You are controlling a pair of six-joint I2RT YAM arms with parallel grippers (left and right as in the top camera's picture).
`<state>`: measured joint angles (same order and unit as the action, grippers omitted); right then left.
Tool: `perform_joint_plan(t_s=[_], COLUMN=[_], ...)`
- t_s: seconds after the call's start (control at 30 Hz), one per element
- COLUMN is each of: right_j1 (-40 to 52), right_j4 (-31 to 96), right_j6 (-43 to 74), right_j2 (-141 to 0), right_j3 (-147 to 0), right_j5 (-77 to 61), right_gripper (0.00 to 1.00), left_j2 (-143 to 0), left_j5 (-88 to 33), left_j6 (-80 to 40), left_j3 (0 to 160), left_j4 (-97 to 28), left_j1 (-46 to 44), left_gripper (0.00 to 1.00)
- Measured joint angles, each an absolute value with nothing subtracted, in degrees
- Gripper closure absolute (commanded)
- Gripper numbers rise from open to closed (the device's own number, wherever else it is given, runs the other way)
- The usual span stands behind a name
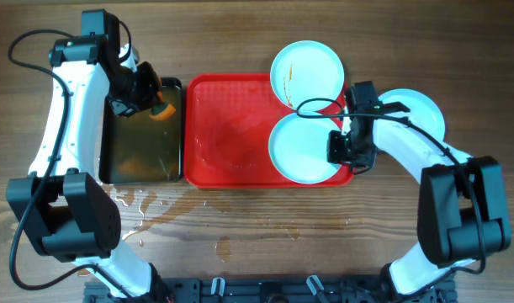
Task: Clean dirty plates on tray and stack at the side
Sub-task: 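Carry the plate right and stack it on the first plate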
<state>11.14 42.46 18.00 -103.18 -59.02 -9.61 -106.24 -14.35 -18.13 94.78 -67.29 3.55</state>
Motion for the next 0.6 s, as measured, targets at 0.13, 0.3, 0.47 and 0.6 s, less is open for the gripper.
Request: perform_joint_plan(t_s=[0.13,0.3,0.47,0.6], right_j1=[14.31,16.64,17.34,18.13], right_j4=[41.15,39.75,39.92,39.90], right_j6=[16.58,16.62,16.58,18.48], right_j2=[-104.05,-104.68,-100.38,-88.90], right_j3=[-59.53,-60.58,-60.55,-60.53], right_j5=[-10.26,-12.32,-15.46,-11.31], right_gripper=[0.96,0.96,0.96,0.96], left_j2=[-106.24,-106.24,-106.24,-106.24], left_j5=[-14.37,-14.37,-14.37,-14.35], left_j6=[-18.13,-18.13,-18.13,-18.13], left_j3=[94.78,94.78,94.78,94.78], left_j4=[-67.26,-67.16,-66.83,-66.83], left_j1=[3.55,3.55,3.55,3.55], left_gripper=[0.96,0.96,0.96,0.96])
